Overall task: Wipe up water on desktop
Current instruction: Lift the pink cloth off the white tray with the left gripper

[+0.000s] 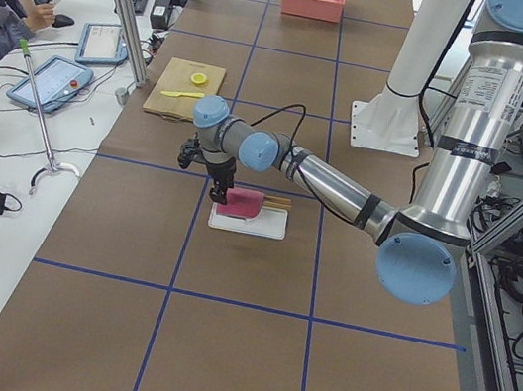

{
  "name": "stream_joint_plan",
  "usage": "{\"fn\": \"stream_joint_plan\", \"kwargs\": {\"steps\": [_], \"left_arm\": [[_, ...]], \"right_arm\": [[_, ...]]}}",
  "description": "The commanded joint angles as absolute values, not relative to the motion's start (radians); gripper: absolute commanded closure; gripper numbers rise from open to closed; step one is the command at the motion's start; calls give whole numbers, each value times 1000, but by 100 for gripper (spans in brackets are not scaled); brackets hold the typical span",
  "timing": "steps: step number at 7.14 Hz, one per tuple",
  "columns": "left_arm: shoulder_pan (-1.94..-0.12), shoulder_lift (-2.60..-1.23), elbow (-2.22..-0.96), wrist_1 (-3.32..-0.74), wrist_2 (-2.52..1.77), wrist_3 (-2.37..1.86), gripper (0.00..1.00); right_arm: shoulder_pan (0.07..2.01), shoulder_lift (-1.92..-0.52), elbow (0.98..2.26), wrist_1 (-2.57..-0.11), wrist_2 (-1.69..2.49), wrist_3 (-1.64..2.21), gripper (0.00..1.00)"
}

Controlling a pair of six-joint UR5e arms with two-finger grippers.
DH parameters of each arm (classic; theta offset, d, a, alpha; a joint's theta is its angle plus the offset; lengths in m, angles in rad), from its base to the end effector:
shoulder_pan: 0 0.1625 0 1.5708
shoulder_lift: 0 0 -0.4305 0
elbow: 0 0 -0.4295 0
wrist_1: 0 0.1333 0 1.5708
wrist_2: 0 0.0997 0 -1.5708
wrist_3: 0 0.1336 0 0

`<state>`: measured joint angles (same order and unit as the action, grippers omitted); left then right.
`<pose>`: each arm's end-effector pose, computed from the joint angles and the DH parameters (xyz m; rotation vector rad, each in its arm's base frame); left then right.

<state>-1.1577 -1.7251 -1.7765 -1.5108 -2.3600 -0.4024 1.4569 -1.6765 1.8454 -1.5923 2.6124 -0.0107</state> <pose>0.2021 -0.5569 0.4970 -0.0496 0.8317 0.1284 -0.0374 -0.4854 0.5705 0.0801 -1.0466 -0.1897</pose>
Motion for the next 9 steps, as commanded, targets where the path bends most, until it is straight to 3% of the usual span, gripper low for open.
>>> {"fn": "stream_joint_plan", "kwargs": {"steps": [1,9], "left_arm": [[-1158,-1736,-1775,-1511,-2361,-423,38],[-1149,-1738,-1741,-1525,-2361,-423,40]], "right_arm": [[1457,-1677,1845,-1592,2612,-11,0],[1457,-1678,1845,-1592,2612,-11,0]]}}
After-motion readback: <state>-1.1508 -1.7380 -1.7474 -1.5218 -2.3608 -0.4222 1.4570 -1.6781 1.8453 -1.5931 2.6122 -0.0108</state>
